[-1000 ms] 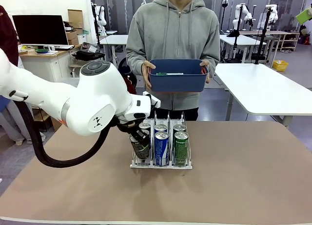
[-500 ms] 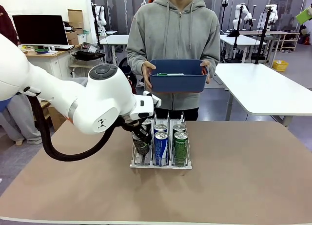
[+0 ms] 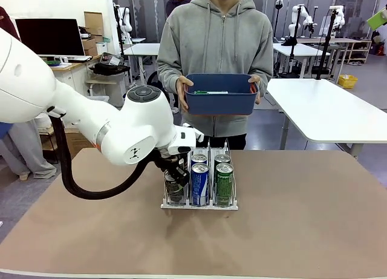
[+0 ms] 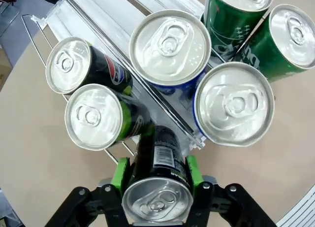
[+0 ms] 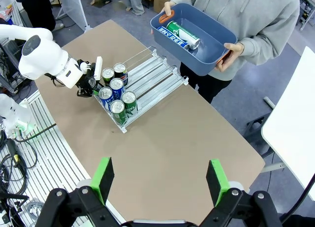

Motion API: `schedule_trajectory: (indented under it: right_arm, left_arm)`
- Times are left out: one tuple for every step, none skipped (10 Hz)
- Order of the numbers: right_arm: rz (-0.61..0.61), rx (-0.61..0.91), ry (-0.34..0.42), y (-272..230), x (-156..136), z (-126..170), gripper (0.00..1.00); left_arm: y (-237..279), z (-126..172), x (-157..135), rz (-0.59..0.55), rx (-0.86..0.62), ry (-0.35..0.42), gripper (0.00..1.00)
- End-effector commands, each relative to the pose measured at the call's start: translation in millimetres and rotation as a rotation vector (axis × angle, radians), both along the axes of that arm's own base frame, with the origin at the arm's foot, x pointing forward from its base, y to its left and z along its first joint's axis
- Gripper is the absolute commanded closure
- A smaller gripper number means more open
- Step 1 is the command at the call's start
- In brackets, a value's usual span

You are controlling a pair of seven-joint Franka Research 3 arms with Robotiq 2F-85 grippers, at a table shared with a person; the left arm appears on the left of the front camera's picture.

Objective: Fill the beverage cans into the dispenser.
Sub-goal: Place the picked Pepsi coke in the line of the Automatic Can Dispenser with the same cans.

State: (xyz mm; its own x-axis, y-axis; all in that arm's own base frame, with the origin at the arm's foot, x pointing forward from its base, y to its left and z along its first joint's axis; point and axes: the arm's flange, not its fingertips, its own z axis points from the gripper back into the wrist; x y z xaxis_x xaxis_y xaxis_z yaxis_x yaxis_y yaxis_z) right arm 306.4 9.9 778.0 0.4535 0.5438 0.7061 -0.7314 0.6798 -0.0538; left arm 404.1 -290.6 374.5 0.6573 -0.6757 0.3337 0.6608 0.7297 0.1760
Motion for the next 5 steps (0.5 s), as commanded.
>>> schedule_trajectory:
  right_arm:
    - [0.002, 0.0, -0.001, 0.3, -0.3, 0.0, 0.0]
    - [0.002, 0.0, -0.001, 0.3, -0.3, 0.0, 0.0]
    - [0.002, 0.0, -0.001, 0.3, -0.3, 0.0, 0.0]
    - [0.002, 0.0, -0.001, 0.3, -0.3, 0.0, 0.0]
    - [0.002, 0.0, -0.001, 0.3, -0.3, 0.0, 0.0]
  left_arm:
    - [-1.8, 1.1, 10.4, 0.043, 0.042, 0.008, 0.42]
    - [-1.0, 1.5, 10.2, 0.049, 0.044, 0.022, 0.25]
    - [-0.1, 3.0, 9.0, 0.05, 0.04, 0.028, 0.22]
    - [1.2, 6.9, 7.6, 0.057, 0.034, 0.027, 0.05]
    - [2.7, 11.2, 5.9, 0.061, 0.029, 0.018, 0.02]
